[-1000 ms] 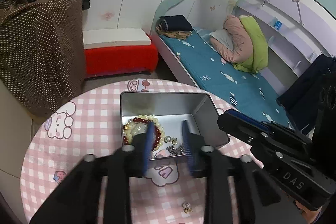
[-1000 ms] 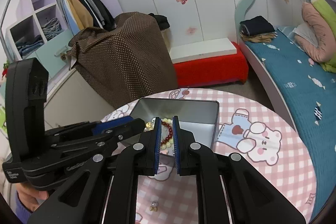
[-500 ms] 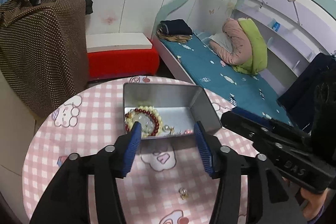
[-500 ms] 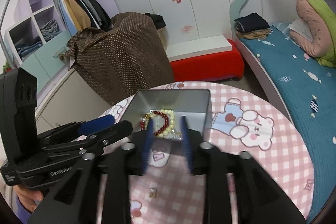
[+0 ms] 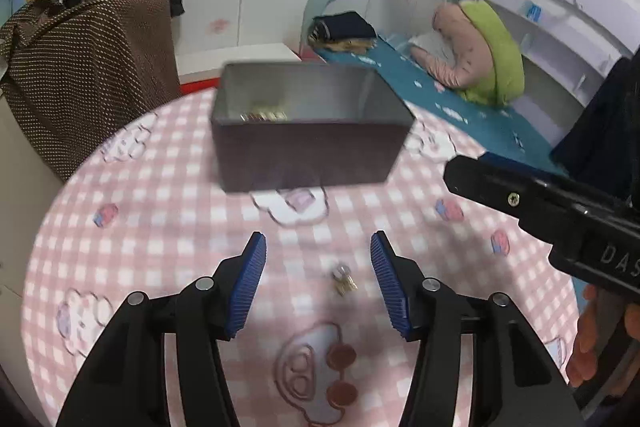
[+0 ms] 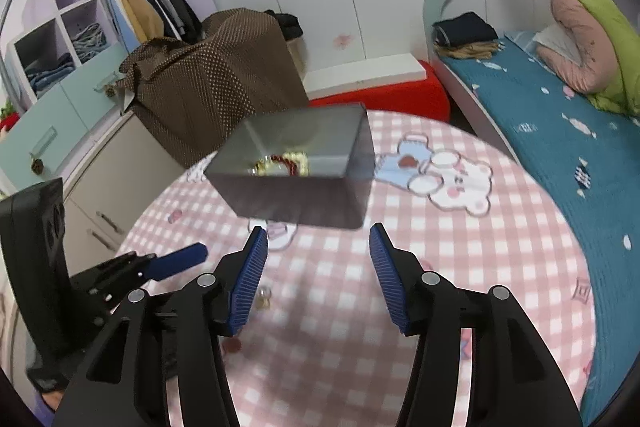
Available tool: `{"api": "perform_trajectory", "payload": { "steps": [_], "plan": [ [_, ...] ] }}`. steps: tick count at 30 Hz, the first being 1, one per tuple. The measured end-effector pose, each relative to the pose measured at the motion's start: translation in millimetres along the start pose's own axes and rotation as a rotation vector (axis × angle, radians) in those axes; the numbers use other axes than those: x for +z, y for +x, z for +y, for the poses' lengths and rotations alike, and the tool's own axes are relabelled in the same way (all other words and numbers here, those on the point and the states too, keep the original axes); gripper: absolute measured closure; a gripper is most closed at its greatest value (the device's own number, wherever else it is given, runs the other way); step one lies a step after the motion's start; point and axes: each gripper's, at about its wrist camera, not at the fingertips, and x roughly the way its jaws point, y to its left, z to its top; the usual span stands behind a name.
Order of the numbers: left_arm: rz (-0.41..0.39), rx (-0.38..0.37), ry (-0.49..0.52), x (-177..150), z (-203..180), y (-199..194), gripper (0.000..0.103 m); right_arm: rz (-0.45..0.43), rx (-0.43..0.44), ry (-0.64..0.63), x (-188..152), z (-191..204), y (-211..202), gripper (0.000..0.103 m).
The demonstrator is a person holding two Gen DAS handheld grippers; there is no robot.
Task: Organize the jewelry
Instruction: 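Grasp the small pearl stud earring on the table with the left tool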
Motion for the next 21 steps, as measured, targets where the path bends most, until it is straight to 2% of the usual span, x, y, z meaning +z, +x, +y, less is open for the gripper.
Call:
{"api": "perform_trajectory", "payload": {
  "steps": [8,10,14,18,21],
  "plan": [
    [0.04,0.011,0.015,-15,-13,15,0.06,0.032,-0.001,0.026,-23,-12,2,0.05],
    [0.051,0.015,0.016,-16,-14,18,0.069,0.033,-0.002,0.032,-22,-14,3,0.05],
    [0.048,0.05,0.041,-16,-18,21,0.073,0.039,0.001,0.04,-22,-17,4,0.05],
    [0.047,0.08,0.058,-14,-16,23,0.093,0.05,0.01,0.048,-25,-20,10,0.05],
    [0.049,0.042,0.045,-12,-9,23,0.094,0.057,0.015,0.049,-25,-19,14,0.05]
  ]
}}
